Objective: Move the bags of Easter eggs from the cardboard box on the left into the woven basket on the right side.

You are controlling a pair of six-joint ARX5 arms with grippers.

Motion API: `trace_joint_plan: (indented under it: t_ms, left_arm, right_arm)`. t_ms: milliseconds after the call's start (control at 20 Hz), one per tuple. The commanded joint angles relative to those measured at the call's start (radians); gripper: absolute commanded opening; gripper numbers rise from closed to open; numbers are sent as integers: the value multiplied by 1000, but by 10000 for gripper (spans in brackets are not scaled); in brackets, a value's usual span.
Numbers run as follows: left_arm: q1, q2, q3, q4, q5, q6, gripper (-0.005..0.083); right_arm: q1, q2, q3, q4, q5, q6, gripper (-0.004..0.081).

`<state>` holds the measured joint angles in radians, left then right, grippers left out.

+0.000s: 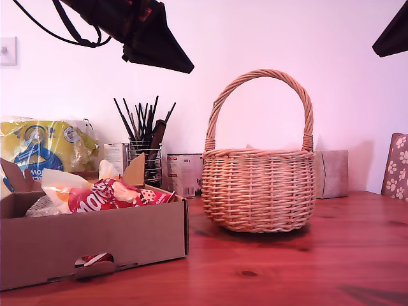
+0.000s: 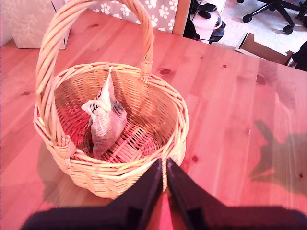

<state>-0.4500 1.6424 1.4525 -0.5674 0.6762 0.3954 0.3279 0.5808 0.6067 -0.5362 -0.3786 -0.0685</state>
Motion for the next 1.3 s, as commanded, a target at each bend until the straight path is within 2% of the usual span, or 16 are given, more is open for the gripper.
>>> trace_joint_plan:
  t_ms: [0,350,700,850,1000,1100,1250]
  left_arm:
    - [6,-12,-8,37,-11,-5,-11]
    - [6,-12,-8,31,-11,-3,-11]
    - [85,-40,-9,-179,-17,110,-19]
    - [109,-75,-25,-242,-105,120,-19]
    - [110,-157,-114,-195,-184,96,-20]
    - [109,-224,-212,-138,-261,63,-19]
    - [110,-359,-388,-29,-323,38,-19]
  right_arm:
    - [-6,0,-32,4,8,11,0]
    - [-7,41,-32,15,11,18,-1]
    - [-8,93,-32,23,23,18,-12]
    - [-7,106,-32,58,27,18,-12]
    - [-7,126,-32,111,55,18,-12]
    - [-7,140,-32,142,56,18,-12]
    - [-7,157,-32,151,56,18,-12]
